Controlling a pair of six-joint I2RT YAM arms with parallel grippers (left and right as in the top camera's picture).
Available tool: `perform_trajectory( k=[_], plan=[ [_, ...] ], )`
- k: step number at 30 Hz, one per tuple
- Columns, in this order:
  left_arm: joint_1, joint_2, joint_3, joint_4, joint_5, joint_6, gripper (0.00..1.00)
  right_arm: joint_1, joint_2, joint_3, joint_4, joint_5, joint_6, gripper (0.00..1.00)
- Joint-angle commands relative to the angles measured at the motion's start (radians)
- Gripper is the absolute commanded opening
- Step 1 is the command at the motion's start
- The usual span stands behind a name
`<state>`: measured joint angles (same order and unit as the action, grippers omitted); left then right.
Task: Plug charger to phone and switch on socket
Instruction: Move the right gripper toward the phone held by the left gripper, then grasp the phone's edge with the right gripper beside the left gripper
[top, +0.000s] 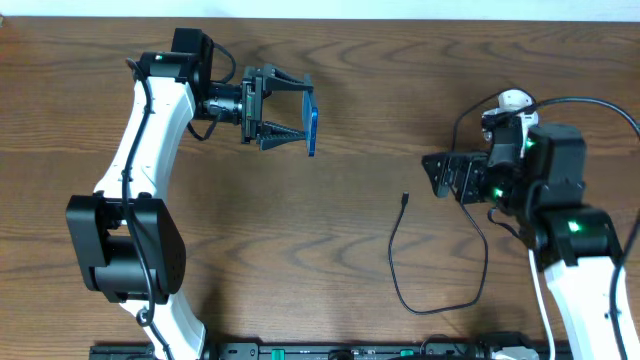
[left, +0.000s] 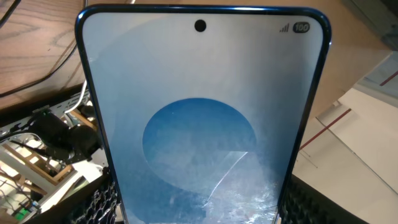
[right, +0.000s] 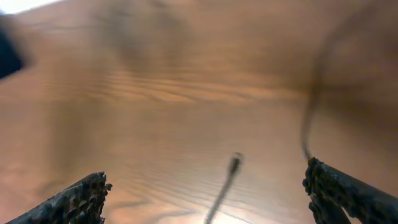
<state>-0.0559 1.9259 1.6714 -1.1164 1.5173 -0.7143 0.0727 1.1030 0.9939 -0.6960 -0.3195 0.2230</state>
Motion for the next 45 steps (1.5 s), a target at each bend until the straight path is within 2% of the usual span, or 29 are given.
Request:
perform_trajectory(
  k=[1,4,6,7,11,13,14,18,19,20,25,28,30,35,45],
  plan=[
    [0.002,-0.037,0.016,-0.001,0.056,-0.006,0.73,-0.004,0.044,0.013,-0.012,0.047,0.072,0.99],
    [0.002,-0.037,0.016,-0.002,0.056,-0.006,0.73,-0.003,0.069,0.013,-0.030,-0.032,0.068,0.99],
    [0.002,-0.037,0.016,-0.001,0.056,-0.006,0.73,-0.002,0.081,0.013,-0.029,-0.058,0.101,0.89],
    [0.002,-0.037,0.016,-0.001,0.056,-0.006,0.73,-0.001,0.081,0.014,-0.029,-0.061,0.128,0.87],
    [0.002,-0.037,0.016,-0.001,0.055,-0.006,0.72,0.014,0.084,0.086,-0.085,-0.057,0.140,0.89],
    [0.002,-0.037,0.016,-0.001,0.055,-0.006,0.72,0.027,0.098,0.189,-0.185,0.002,0.124,0.92],
    [0.002,-0.037,0.016,-0.001,0.055,-0.006,0.72,0.042,0.127,0.316,-0.293,0.050,0.102,0.94],
    [0.002,-0.037,0.016,-0.001,0.055,-0.006,0.72,0.097,0.217,0.581,-0.478,0.174,0.087,0.92],
    [0.002,-0.037,0.016,-0.001,0.055,-0.006,0.72,0.113,0.236,0.628,-0.505,0.235,0.112,0.94],
    [0.002,-0.037,0.016,-0.001,0.055,-0.005,0.72,0.149,0.268,0.708,-0.535,0.355,0.200,0.99],
    [0.002,-0.037,0.016,-0.001,0.055,-0.006,0.72,0.220,0.266,0.764,-0.472,0.269,0.349,0.99],
    [0.002,-0.037,0.016,-0.001,0.055,-0.006,0.72,0.295,0.274,0.764,-0.372,0.201,0.241,0.99],
    [0.002,-0.037,0.016,-0.001,0.055,-0.006,0.72,0.353,0.291,0.767,-0.357,0.197,0.240,0.99],
    [0.002,-0.037,0.016,-0.001,0.053,-0.006,0.72,0.497,0.391,0.847,-0.423,0.303,0.240,0.99],
    [0.002,-0.037,0.016,-0.001,0.006,-0.022,0.72,0.619,0.615,1.176,-0.576,0.335,0.236,0.99]
  ],
)
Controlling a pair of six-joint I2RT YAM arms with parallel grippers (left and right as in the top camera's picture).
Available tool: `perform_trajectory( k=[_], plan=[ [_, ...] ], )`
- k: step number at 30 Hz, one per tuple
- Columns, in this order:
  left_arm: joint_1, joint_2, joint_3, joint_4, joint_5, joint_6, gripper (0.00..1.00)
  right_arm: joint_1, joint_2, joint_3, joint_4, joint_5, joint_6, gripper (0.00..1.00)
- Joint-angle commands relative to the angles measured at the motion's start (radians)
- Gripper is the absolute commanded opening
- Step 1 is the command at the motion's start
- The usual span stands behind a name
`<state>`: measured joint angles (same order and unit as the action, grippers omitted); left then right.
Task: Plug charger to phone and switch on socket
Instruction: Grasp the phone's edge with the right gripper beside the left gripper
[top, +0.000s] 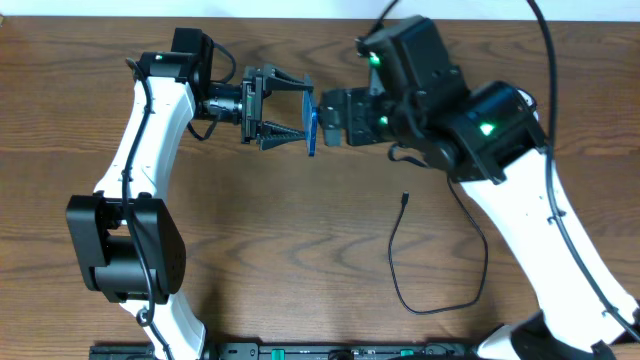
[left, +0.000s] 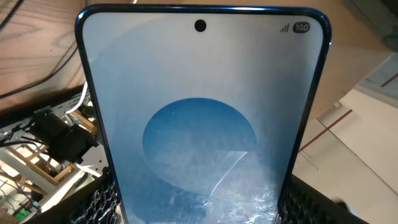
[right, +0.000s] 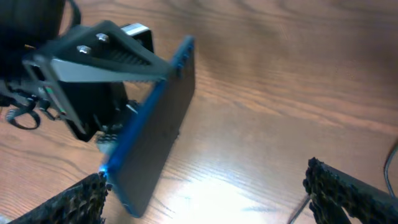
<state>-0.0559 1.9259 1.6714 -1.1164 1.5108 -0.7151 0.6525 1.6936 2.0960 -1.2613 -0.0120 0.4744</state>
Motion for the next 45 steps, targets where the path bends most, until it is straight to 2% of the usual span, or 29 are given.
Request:
perform_trajectory(
  k=[1,6,11,17,19,23,26,30,33,37,40,45],
  plan=[
    [0.002,-0.037,0.016,-0.001,-0.001,-0.029,0.72,0.054,0.034,0.087,-0.011,0.036,-0.015,0.99],
    [0.002,-0.037,0.016,0.003,-0.033,-0.057,0.72,0.122,0.065,0.098,-0.013,0.119,0.044,0.99],
    [0.002,-0.037,0.016,0.005,-0.057,-0.115,0.72,0.179,0.100,0.095,-0.025,0.267,0.177,0.99],
    [0.002,-0.037,0.016,0.033,-0.024,-0.152,0.72,0.179,0.150,0.092,-0.046,0.343,0.263,0.98],
    [0.002,-0.037,0.016,0.035,0.002,-0.151,0.72,0.169,0.174,0.092,-0.053,0.339,0.282,0.94],
    [0.002,-0.037,0.016,0.058,0.003,-0.151,0.72,0.142,0.195,0.092,-0.040,0.256,0.288,0.79],
    [0.003,-0.037,0.016,0.063,0.003,-0.155,0.71,0.132,0.195,0.092,-0.026,0.200,0.287,0.76],
    [0.003,-0.037,0.016,0.064,0.003,-0.163,0.71,0.135,0.195,0.092,-0.025,0.201,0.287,0.68],
    [0.003,-0.037,0.016,0.064,0.003,-0.163,0.71,0.134,0.196,0.092,-0.024,0.218,0.288,0.56],
    [0.003,-0.037,0.016,0.063,0.003,-0.167,0.71,0.135,0.205,0.092,-0.022,0.250,0.287,0.47],
    [0.003,-0.037,0.016,0.063,0.003,-0.176,0.72,0.135,0.207,0.092,-0.017,0.249,0.288,0.36],
    [0.003,-0.037,0.016,0.064,0.003,-0.182,0.71,0.142,0.207,0.092,-0.005,0.251,0.288,0.35]
  ],
)
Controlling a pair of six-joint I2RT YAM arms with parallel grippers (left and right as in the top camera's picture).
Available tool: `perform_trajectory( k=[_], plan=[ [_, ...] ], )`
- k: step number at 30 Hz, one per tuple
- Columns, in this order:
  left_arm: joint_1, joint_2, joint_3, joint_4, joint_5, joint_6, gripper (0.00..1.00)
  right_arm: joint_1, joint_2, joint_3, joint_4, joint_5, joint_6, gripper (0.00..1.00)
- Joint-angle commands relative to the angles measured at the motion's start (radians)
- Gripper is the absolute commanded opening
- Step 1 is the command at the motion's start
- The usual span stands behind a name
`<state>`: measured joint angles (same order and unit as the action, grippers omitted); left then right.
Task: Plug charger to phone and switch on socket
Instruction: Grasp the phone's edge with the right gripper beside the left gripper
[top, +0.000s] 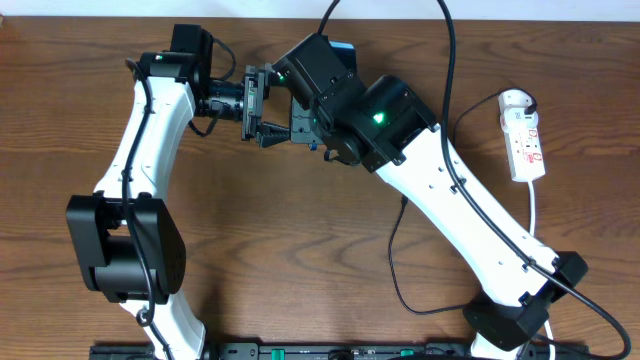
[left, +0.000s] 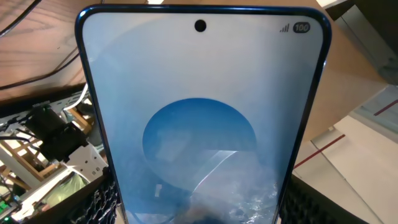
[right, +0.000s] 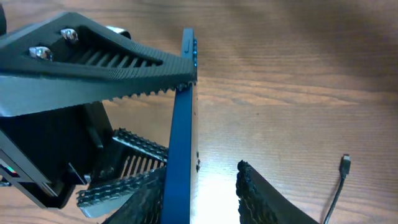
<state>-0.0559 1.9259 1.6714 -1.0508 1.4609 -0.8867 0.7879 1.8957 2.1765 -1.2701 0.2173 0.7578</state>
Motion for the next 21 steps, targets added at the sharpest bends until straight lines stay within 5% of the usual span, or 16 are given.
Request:
perform_trajectory(
  k=[1,21],
  plan=[
    [0.003,-0.037,0.016,-0.002,0.053,-0.010,0.71,0.008,0.005,0.011,0.005,0.025,0.004,0.35],
    [0.003,-0.037,0.016,-0.002,0.055,-0.029,0.71,0.022,0.005,0.000,0.033,0.047,0.004,0.16]
  ],
)
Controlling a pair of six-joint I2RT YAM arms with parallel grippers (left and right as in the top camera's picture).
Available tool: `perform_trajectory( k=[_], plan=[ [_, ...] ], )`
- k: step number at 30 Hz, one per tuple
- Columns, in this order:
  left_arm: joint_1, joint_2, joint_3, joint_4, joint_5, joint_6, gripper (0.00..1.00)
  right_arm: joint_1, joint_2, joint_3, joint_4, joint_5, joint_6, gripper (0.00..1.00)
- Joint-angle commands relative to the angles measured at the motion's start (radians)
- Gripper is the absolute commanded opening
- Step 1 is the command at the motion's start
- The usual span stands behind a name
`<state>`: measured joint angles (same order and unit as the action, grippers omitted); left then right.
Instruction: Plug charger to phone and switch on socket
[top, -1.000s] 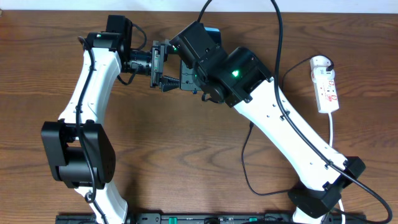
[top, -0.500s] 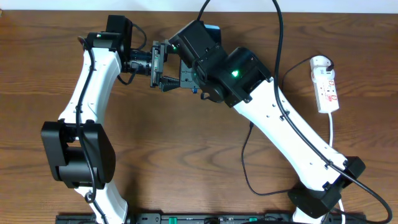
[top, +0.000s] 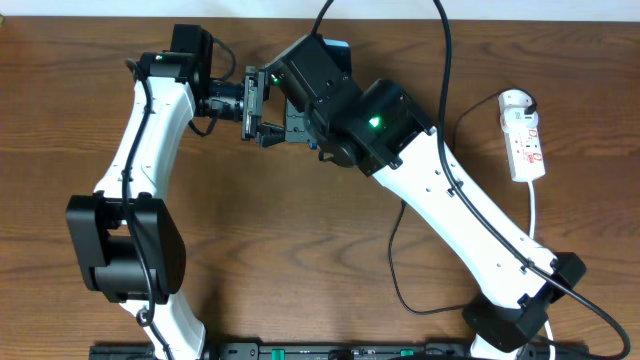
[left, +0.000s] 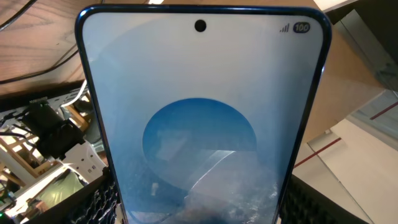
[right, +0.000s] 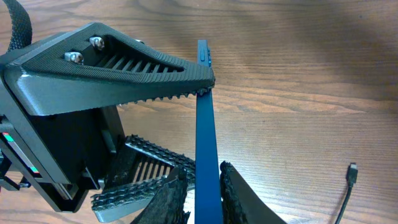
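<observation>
A blue phone (left: 199, 112) fills the left wrist view, screen lit, with my left gripper (left: 199, 208) shut on its side edges. The right wrist view shows the phone (right: 204, 118) edge-on and upright above the wooden table. My right gripper (right: 204, 196) is shut on its faces, one finger (right: 171, 202) on each side, just below the left gripper's ribbed finger (right: 118, 74). Overhead, the right arm (top: 360, 115) hides the phone. The black charger cable (top: 391, 255) lies loose on the table, its plug tip (right: 352, 169) to the right of the phone.
A white power strip (top: 525, 135) lies at the right edge of the table, its cord running off to the back. The cable loops toward the front edge. The right arm stretches diagonally across the table from the front right.
My right gripper's fingers have drawn in from a narrow gap to press on the phone's two faces. The left gripper still holds the phone in the same place.
My left gripper held the phone upright over the back of the table throughout. The right gripper was open near the power strip, then open beside the phone, then straddling its edge. Now both grippers are shut on the phone.
</observation>
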<state>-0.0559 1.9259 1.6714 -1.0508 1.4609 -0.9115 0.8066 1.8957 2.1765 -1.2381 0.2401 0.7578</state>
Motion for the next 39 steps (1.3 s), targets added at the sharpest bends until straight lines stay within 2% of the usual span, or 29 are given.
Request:
perform_trajectory(
  k=[1,8,11,17,21,22,29,31,39],
  plan=[
    [0.003,-0.037,0.016,-0.002,0.055,-0.005,0.71,0.003,0.005,0.000,0.001,0.027,0.004,0.16],
    [0.003,-0.037,0.016,-0.002,0.076,-0.011,0.72,0.007,0.005,0.000,-0.001,0.027,0.004,0.10],
    [0.003,-0.037,0.016,-0.002,0.076,-0.011,0.71,0.007,0.005,0.000,0.000,0.027,0.004,0.01],
    [0.002,-0.037,0.016,-0.002,0.072,-0.010,0.73,0.006,0.005,0.000,0.002,0.032,0.004,0.02],
    [0.002,-0.037,0.016,-0.002,0.072,-0.010,0.93,0.001,0.004,0.000,0.022,0.085,0.013,0.01],
    [0.002,-0.037,0.016,-0.002,0.071,-0.010,0.95,-0.003,0.002,0.001,0.024,0.095,0.029,0.01],
    [0.002,-0.037,0.016,-0.002,0.031,-0.011,0.97,-0.077,-0.028,0.002,0.041,0.131,0.271,0.01],
    [0.002,-0.037,0.016,-0.002,0.031,-0.052,0.96,-0.095,-0.039,0.002,0.044,0.121,0.418,0.01],
    [0.002,-0.037,0.016,-0.002,0.093,-0.128,0.89,-0.113,-0.043,0.002,0.042,-0.031,0.732,0.01]
  ],
)
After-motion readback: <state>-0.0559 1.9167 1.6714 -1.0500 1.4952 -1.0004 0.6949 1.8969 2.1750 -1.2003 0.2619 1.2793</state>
